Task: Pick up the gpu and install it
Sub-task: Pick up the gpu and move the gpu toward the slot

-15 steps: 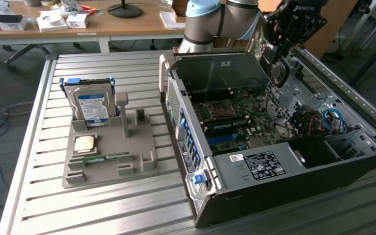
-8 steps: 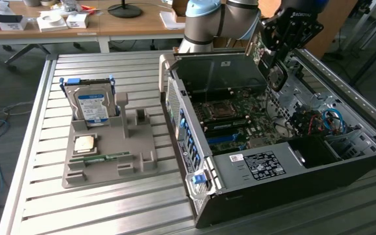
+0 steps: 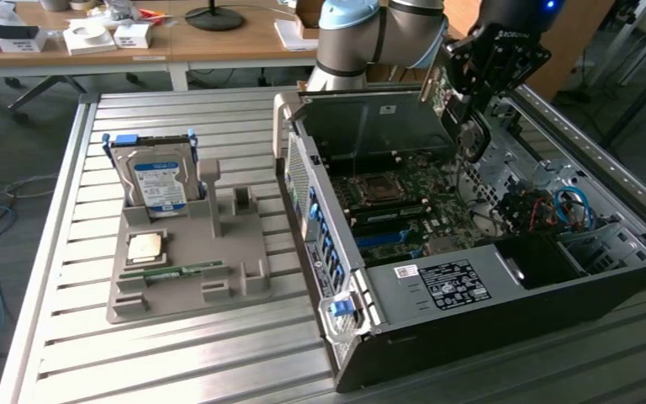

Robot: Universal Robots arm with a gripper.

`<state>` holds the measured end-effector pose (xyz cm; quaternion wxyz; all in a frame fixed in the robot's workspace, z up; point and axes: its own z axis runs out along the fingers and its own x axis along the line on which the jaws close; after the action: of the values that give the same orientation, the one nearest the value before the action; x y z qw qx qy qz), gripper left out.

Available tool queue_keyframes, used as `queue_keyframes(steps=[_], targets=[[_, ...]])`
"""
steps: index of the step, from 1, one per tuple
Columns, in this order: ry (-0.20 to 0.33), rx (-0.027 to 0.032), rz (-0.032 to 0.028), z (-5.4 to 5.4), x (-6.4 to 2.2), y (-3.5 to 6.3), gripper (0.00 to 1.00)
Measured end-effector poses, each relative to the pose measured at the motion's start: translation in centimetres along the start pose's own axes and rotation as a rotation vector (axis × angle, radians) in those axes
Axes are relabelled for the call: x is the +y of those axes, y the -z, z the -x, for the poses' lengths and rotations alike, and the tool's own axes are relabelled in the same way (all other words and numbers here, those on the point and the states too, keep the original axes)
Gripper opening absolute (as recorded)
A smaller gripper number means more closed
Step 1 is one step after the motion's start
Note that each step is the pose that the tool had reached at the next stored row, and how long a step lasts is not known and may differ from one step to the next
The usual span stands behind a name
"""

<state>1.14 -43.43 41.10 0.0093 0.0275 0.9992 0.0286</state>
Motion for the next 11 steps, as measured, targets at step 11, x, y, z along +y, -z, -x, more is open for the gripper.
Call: queue_keyframes(steps=[11], targets=[[0.000,0.0000,0.0007,-0.02,-0.05,-0.89,0.26]])
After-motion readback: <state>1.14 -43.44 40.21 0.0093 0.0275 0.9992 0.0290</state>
